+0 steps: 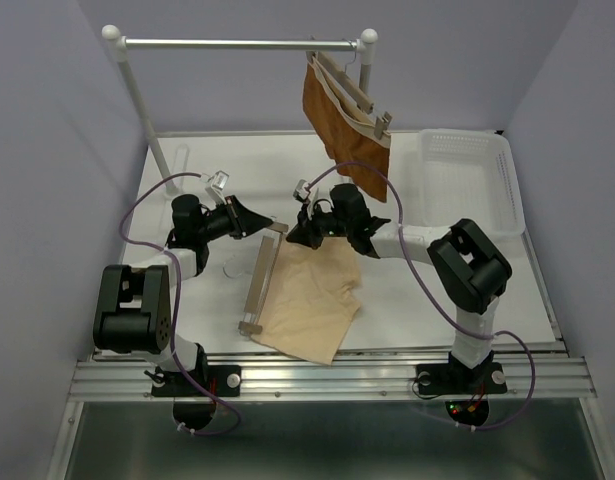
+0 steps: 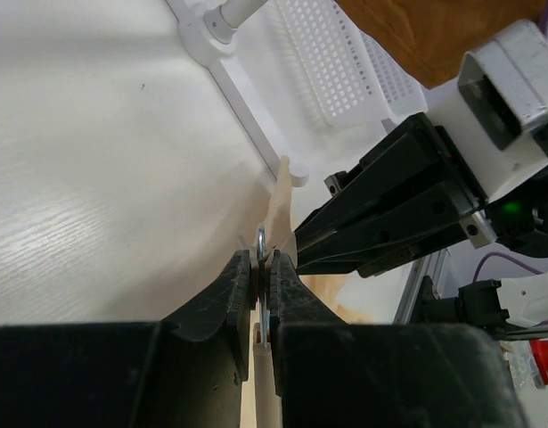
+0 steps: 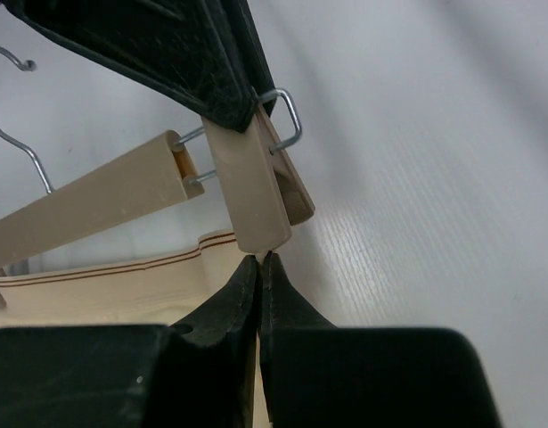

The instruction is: Clip the underwear to the hanger

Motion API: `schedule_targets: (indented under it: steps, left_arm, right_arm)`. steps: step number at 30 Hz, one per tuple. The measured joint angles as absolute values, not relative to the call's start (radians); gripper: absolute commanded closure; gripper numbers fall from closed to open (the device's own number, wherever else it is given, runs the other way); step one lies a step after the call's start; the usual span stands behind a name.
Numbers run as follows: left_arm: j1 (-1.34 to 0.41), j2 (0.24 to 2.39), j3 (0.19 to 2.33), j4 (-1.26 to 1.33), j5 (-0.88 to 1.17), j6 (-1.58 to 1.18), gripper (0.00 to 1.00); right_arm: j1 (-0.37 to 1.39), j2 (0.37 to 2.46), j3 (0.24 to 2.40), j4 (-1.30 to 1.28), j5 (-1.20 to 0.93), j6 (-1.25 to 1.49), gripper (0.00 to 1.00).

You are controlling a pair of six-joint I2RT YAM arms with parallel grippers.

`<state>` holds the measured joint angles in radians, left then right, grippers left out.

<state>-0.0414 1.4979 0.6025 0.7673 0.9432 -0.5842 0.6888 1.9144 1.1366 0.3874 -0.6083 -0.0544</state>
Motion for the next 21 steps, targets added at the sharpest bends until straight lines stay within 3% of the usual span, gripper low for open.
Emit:
schedule_targets:
  steps: [21]
  left_arm:
    - [-0.035,1.544,0.595,0.891,0.981,-0.655,1.00]
  right_arm:
    - [0.688,1.889,1.134,0.429,-0.573,0.017,0.99]
